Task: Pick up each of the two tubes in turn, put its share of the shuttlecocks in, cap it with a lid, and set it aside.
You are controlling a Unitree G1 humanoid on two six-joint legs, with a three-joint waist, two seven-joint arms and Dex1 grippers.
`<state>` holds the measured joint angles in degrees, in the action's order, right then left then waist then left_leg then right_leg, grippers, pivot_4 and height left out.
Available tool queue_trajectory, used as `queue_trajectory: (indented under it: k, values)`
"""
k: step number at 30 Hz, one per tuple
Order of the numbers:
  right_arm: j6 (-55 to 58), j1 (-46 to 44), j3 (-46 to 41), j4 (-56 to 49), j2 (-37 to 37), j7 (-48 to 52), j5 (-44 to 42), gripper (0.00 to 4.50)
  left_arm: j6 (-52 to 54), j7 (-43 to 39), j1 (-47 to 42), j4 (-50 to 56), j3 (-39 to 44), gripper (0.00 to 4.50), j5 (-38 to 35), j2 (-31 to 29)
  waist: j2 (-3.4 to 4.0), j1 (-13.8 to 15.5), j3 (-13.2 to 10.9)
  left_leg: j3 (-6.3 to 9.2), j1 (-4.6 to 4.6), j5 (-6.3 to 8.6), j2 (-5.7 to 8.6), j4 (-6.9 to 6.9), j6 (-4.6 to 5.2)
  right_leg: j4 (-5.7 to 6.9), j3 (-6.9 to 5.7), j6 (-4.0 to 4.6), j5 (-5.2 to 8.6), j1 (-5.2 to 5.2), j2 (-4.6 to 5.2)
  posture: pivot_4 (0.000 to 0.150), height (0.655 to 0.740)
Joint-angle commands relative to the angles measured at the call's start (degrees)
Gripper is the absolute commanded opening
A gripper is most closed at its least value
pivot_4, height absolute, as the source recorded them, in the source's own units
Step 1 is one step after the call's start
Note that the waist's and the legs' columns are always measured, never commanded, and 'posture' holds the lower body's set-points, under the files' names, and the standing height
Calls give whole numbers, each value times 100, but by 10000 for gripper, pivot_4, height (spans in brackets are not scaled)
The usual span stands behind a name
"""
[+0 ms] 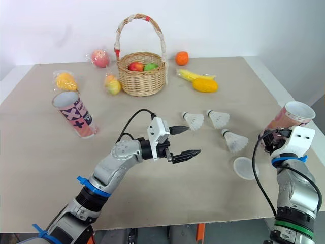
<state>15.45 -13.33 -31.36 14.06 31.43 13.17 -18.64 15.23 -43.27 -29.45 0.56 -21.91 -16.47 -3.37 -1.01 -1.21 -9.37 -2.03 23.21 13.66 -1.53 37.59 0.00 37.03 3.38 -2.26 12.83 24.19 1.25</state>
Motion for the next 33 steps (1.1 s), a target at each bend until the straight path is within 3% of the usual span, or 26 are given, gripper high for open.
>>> queue_trajectory:
  k: [1,5,6,12,18,26,33]
  values:
    - [-195,73,-26,-31,-51,8,-15,29482,-133,-40,10,107,109,45000,9,-13,0,0,0,-4,0,0,3,1,0,-1,11,-35,17,-1,0,1500,7400]
    - [-142,310,-153,-491,-184,65,-241,43782,-121,-93,48,86,181,45000,-76,-19,0,1,0,-7,-1,0,11,2,0,-1,31,-45,20,-4,0,1500,7400]
    - [-133,389,-224,-645,-249,78,-360,44774,-135,-123,56,69,183,45000,-67,-43,1,1,1,-8,-1,0,12,2,0,0,34,-46,21,-4,0,1500,7400]
    - [60,907,-641,-1551,-535,-164,-902,44774,-95,-280,100,81,307,45000,-111,-209,7,1,1,-8,0,0,16,2,0,0,46,-54,22,-2,2,1500,7400]
    - [209,1704,-989,-3255,-976,-428,-1535,44774,-150,-295,373,171,678,45000,-150,-553,13,-8,5,-3,-1,0,18,2,1,1,57,-59,22,-1,-1,1500,7400]
    - [905,1825,352,-4712,-494,449,-2110,44774,-140,91,1360,902,1444,45000,-171,-1184,11,-85,6,-10,-13,-4,12,6,8,2,74,-65,9,-3,-2,1500,7400]
    - [1494,891,1865,-4883,166,1622,-2411,44774,-123,828,2251,1764,2019,45000,-93,-1421,-7,-64,2,-5,-9,-5,-4,7,9,2,67,-59,7,-3,-4,1500,7400]
